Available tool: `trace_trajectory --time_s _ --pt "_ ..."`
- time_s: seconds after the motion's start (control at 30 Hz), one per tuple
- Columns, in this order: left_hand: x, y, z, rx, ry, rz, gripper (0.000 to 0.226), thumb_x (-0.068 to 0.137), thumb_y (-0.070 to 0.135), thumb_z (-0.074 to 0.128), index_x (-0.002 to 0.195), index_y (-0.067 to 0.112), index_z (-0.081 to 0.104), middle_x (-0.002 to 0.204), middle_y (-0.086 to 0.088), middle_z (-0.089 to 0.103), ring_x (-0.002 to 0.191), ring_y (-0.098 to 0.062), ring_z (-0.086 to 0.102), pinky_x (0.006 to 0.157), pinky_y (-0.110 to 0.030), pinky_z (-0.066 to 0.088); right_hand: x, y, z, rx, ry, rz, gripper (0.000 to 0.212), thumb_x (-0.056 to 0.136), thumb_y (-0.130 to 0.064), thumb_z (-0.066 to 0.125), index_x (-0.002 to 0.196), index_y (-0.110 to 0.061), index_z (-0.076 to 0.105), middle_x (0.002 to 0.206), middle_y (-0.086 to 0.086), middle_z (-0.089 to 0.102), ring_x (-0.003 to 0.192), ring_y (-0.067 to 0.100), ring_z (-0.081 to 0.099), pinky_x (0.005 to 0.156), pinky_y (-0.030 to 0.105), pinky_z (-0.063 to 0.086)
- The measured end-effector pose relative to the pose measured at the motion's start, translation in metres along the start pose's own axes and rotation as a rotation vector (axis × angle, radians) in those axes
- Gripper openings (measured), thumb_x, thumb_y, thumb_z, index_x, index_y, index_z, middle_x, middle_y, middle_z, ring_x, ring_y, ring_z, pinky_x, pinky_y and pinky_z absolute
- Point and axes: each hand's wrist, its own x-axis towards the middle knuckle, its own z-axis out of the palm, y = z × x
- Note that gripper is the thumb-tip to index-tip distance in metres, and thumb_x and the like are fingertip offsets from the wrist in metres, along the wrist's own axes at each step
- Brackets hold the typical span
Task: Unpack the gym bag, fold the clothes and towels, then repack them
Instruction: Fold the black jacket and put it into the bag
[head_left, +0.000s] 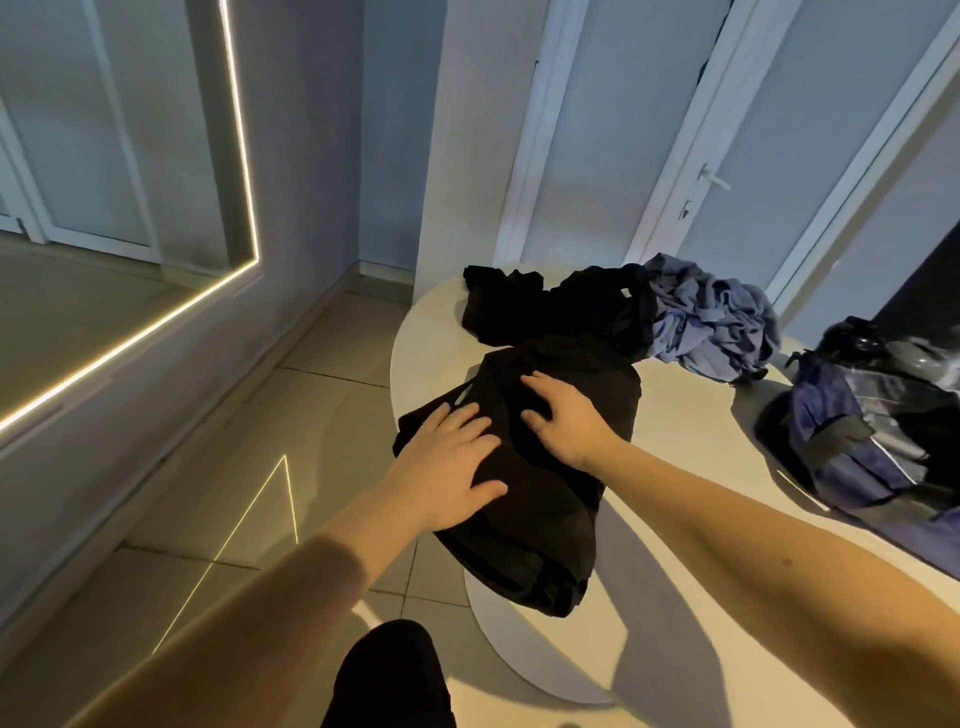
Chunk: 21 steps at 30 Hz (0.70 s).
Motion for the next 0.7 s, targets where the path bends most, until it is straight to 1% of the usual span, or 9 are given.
trace_trajectory --time_s 0.07,0.1,0.17,0.23,0.33,0.43,0.5,0.6,0.7 --pt "0.003 -0.011 0.003 0.052 -0.119 -0.067 0.08 0.095 0.074 0.035 0.16 0.029 0.024 0.169 0.001 0.014 0.157 -0.021 -0.001 0.127 -0.048 -0.001 -0.023 -0.002 -0.002 -0.145 -0.102 0.023 0.067 0.098 -0.063 0.044 0.157 -0.036 0.029 0.169 0.001 0.013 0.156 0.027 0.007 0.125 0.054 0.007" --pt "0.003 -0.016 0.004 0.052 -0.171 -0.092 0.084 0.093 0.078 0.033 0.161 0.031 0.018 0.17 0.002 0.008 0.157 -0.023 -0.005 0.127 -0.051 -0.001 -0.036 -0.005 -0.003 -0.178 -0.153 0.028 0.074 0.093 -0.075 0.038 0.157 -0.042 0.023 0.17 0.0 0.003 0.156 0.028 -0.003 0.124 0.058 0.002" --pt "0.002 -0.02 0.006 0.04 -0.24 -0.126 0.088 0.09 0.082 0.031 0.162 0.036 0.008 0.171 0.003 -0.002 0.156 -0.025 -0.011 0.126 -0.053 0.0 -0.066 -0.01 -0.002 -0.195 -0.21 -0.017 0.086 0.083 -0.088 0.029 0.157 -0.049 0.012 0.169 -0.002 -0.011 0.154 0.028 -0.017 0.123 0.059 -0.005" --pt "0.0 -0.02 0.009 0.051 -0.257 -0.141 0.09 0.087 0.085 0.027 0.161 0.04 0.003 0.17 0.004 -0.005 0.156 -0.026 -0.012 0.126 -0.053 0.0 -0.096 -0.017 0.001 -0.212 -0.269 -0.087 0.09 0.079 -0.091 0.027 0.157 -0.051 0.006 0.168 -0.005 -0.017 0.152 0.025 -0.024 0.123 0.057 -0.008" --pt "-0.001 -0.016 0.013 0.099 -0.251 -0.153 0.095 0.078 0.091 0.011 0.16 0.044 0.0 0.17 0.003 -0.007 0.156 -0.027 -0.011 0.126 -0.052 -0.001 -0.123 -0.011 0.009 -0.244 -0.395 -0.092 0.089 0.08 -0.089 0.023 0.157 -0.05 0.003 0.168 -0.007 -0.016 0.153 0.022 -0.023 0.123 0.052 -0.011" --pt "0.001 -0.003 0.014 0.142 -0.279 -0.143 0.101 0.069 0.093 0.001 0.159 0.048 0.001 0.17 0.002 -0.007 0.156 -0.028 -0.008 0.126 -0.051 0.002 -0.137 0.005 0.009 -0.227 -0.392 -0.08 0.088 0.081 -0.088 0.021 0.158 -0.049 0.004 0.168 -0.009 -0.013 0.153 0.019 -0.021 0.124 0.049 -0.013" --pt "0.003 0.011 0.014 0.148 -0.296 -0.128 0.1 0.071 0.094 0.003 0.159 0.048 0.001 0.171 0.002 -0.007 0.156 -0.029 -0.006 0.126 -0.05 0.004 -0.146 0.017 0.002 -0.21 -0.393 -0.077 0.086 0.083 -0.086 0.025 0.158 -0.049 0.005 0.168 -0.01 -0.012 0.153 0.016 -0.021 0.124 0.046 -0.013" --pt "0.004 0.041 0.016 0.165 -0.325 -0.108 0.092 0.081 0.092 0.013 0.159 0.046 0.001 0.17 0.002 -0.008 0.155 -0.03 -0.002 0.124 -0.049 0.007 -0.168 0.036 -0.011 -0.183 -0.401 -0.077 0.081 0.088 -0.081 0.031 0.158 -0.048 0.006 0.167 -0.013 -0.012 0.153 0.013 -0.021 0.124 0.045 -0.013" --pt "0.002 0.073 0.012 0.237 -0.344 -0.073 0.09 0.084 0.089 0.009 0.161 0.042 0.003 0.17 -0.001 0.003 0.154 -0.032 0.006 0.124 -0.048 0.011 -0.196 0.057 -0.023 -0.15 -0.402 -0.074 0.079 0.09 -0.08 0.035 0.157 -0.049 0.006 0.166 -0.017 -0.013 0.151 0.008 -0.023 0.124 0.043 -0.014"
